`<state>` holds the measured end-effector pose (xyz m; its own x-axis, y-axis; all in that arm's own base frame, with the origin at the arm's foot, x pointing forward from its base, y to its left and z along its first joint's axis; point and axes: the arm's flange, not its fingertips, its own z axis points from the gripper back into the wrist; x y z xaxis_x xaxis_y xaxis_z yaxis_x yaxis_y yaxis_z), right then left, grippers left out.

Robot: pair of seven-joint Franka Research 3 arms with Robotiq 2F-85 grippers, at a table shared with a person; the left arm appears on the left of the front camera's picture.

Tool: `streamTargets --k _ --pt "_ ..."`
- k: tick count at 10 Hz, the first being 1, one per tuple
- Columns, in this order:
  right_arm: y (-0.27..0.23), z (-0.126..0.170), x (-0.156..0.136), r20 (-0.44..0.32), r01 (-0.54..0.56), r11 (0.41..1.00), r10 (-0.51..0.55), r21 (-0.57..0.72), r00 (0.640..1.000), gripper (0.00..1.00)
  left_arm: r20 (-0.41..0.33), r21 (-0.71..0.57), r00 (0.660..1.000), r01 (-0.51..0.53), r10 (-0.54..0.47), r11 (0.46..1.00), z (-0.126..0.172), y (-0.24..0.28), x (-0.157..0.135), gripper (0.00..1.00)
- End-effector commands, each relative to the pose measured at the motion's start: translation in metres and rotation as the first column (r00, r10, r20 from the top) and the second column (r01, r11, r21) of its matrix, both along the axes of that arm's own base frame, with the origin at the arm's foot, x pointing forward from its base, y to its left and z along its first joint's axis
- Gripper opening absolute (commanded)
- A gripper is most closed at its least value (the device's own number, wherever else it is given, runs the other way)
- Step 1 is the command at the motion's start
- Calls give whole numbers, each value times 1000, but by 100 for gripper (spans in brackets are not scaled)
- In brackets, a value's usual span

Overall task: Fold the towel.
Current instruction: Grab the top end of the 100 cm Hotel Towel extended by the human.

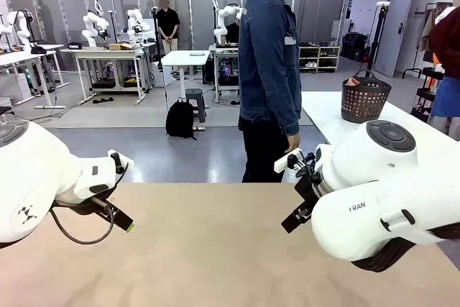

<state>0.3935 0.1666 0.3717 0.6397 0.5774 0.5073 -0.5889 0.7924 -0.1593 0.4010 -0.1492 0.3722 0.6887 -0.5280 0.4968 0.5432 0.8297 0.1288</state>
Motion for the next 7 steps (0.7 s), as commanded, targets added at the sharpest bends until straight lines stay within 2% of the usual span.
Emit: streamTargets --k 1,7 --pt "0 0 0 0 0 1000 0 0 1000 100 0 0 1000 0 0 1000 0 0 0 100" --pt "0 0 0 0 0 1000 0 0 1000 100 0 0 1000 0 0 1000 0 0 0 100"
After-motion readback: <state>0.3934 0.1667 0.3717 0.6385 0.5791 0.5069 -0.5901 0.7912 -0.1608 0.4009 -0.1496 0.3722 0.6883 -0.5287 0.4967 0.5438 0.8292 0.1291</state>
